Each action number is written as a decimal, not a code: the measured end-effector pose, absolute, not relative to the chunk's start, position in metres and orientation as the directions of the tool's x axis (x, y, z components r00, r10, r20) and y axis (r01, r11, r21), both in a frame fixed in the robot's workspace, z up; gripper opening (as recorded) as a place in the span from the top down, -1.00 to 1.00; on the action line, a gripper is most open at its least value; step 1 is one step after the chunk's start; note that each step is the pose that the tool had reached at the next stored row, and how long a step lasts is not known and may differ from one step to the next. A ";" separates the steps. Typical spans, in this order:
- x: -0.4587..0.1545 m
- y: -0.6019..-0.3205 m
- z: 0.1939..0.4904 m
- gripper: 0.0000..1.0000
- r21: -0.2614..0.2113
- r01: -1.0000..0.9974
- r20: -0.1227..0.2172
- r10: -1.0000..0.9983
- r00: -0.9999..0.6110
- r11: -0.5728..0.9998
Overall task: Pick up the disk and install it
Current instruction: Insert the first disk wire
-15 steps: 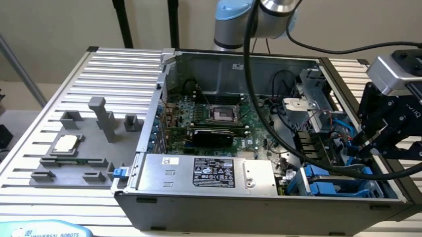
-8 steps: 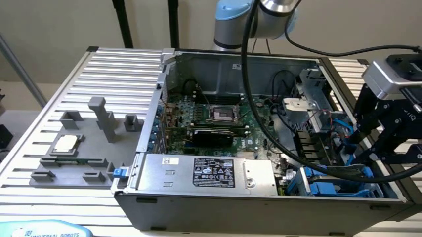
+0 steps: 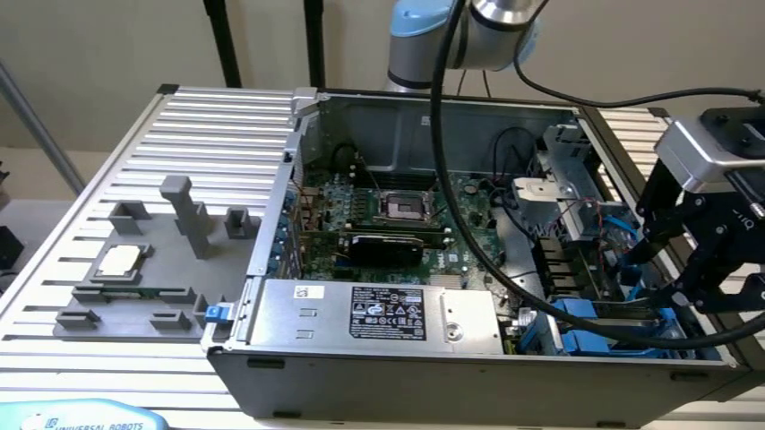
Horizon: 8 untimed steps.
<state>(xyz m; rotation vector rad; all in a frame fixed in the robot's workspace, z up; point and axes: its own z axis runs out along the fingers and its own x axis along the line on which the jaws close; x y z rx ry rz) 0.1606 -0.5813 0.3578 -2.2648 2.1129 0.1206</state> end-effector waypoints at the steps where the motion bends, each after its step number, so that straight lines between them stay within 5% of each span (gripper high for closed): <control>1: 0.161 -0.585 0.358 -0.01 0.022 -0.997 -0.087 -0.994 0.068 -0.070; 8: 0.164 -0.598 0.355 -0.01 0.021 -0.997 -0.112 -0.991 0.069 -0.072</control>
